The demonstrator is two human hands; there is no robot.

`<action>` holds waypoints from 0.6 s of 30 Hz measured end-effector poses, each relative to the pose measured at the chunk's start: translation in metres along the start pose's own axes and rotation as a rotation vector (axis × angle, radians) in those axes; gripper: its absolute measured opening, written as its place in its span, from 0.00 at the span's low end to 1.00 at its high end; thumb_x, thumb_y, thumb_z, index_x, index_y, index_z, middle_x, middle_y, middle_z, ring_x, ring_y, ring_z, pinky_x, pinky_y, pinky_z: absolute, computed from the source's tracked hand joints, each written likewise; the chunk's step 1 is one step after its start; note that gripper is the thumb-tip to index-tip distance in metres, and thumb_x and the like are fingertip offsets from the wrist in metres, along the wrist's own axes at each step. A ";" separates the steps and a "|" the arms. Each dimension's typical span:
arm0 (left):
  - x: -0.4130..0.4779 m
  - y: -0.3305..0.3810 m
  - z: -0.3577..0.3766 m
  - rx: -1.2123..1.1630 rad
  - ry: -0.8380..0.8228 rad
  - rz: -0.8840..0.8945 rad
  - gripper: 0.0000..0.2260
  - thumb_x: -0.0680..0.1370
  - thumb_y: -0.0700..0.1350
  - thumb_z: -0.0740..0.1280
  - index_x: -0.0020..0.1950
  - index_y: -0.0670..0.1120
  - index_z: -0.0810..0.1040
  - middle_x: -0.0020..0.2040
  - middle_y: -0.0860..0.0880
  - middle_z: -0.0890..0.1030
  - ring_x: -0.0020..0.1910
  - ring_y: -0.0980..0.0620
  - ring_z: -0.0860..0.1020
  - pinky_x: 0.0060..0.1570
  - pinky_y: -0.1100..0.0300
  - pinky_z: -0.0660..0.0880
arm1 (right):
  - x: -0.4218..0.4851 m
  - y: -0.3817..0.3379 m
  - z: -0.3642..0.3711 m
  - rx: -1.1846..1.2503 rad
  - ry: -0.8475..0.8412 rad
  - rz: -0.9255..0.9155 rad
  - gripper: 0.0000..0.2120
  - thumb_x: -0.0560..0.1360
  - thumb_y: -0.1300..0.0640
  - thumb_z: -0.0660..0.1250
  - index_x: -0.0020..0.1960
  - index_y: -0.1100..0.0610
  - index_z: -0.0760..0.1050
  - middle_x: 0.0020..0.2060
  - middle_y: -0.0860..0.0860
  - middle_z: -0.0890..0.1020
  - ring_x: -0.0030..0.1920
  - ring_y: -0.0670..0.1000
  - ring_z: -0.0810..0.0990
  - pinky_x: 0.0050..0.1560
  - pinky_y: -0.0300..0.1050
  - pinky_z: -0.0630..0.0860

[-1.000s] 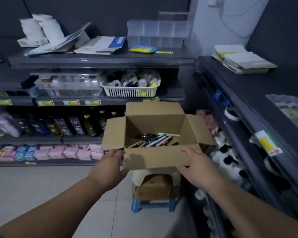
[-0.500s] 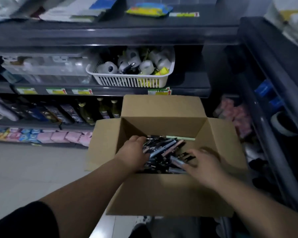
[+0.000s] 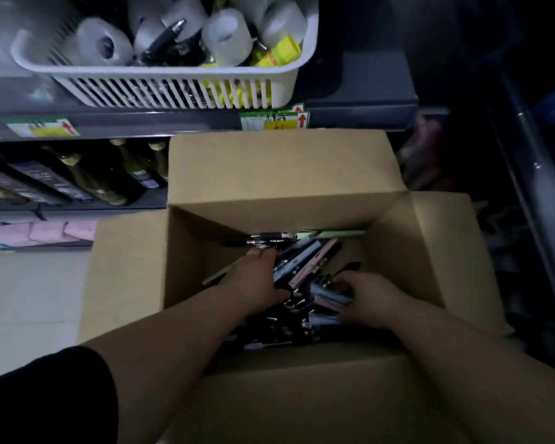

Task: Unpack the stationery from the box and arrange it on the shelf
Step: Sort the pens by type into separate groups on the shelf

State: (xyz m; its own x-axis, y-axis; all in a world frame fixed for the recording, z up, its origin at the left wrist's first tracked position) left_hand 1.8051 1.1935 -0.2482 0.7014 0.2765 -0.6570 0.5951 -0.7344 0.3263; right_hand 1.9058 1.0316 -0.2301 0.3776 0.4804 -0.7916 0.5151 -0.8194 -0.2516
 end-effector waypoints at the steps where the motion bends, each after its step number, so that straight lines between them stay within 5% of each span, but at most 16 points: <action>1: 0.002 0.001 -0.001 -0.026 0.016 0.009 0.39 0.73 0.58 0.70 0.77 0.47 0.55 0.72 0.44 0.62 0.70 0.45 0.65 0.66 0.55 0.66 | 0.004 -0.001 0.004 -0.022 -0.035 -0.008 0.38 0.67 0.50 0.77 0.73 0.52 0.65 0.68 0.51 0.72 0.65 0.52 0.73 0.59 0.40 0.71; 6: 0.013 0.007 0.004 -0.048 0.031 0.053 0.36 0.74 0.55 0.70 0.76 0.44 0.58 0.72 0.43 0.66 0.69 0.45 0.67 0.66 0.57 0.66 | 0.013 -0.014 0.017 -0.203 -0.102 -0.098 0.35 0.66 0.49 0.77 0.68 0.53 0.67 0.65 0.52 0.70 0.61 0.53 0.73 0.59 0.46 0.74; 11: 0.016 0.010 0.005 -0.043 0.032 0.057 0.28 0.75 0.52 0.69 0.71 0.45 0.64 0.66 0.42 0.69 0.64 0.44 0.70 0.59 0.58 0.68 | 0.015 -0.012 0.017 -0.222 -0.095 -0.118 0.12 0.72 0.55 0.71 0.50 0.51 0.69 0.58 0.52 0.74 0.51 0.51 0.73 0.47 0.41 0.69; 16: 0.018 0.009 0.006 -0.080 0.019 0.022 0.17 0.78 0.43 0.64 0.64 0.41 0.67 0.63 0.40 0.71 0.60 0.42 0.73 0.54 0.57 0.69 | 0.016 -0.004 0.010 -0.036 -0.007 -0.064 0.21 0.73 0.53 0.71 0.63 0.55 0.71 0.60 0.52 0.77 0.58 0.53 0.76 0.48 0.37 0.66; 18: 0.019 0.008 0.004 -0.090 0.036 0.024 0.10 0.78 0.42 0.62 0.58 0.40 0.68 0.59 0.39 0.73 0.55 0.41 0.74 0.49 0.56 0.68 | 0.015 -0.003 0.006 0.030 0.015 -0.061 0.19 0.73 0.52 0.72 0.61 0.54 0.71 0.58 0.52 0.77 0.58 0.52 0.76 0.47 0.37 0.65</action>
State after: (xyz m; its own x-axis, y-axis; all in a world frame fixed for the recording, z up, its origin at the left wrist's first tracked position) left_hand 1.8217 1.1903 -0.2606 0.7290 0.2827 -0.6234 0.6094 -0.6828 0.4029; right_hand 1.9052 1.0394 -0.2453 0.3577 0.5341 -0.7660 0.5142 -0.7974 -0.3159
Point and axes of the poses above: each hand's wrist, its own x-axis towards the middle knuckle, its own z-axis out of the palm, y = z × x, the point moved 5 cm from there along x, towards the middle knuckle
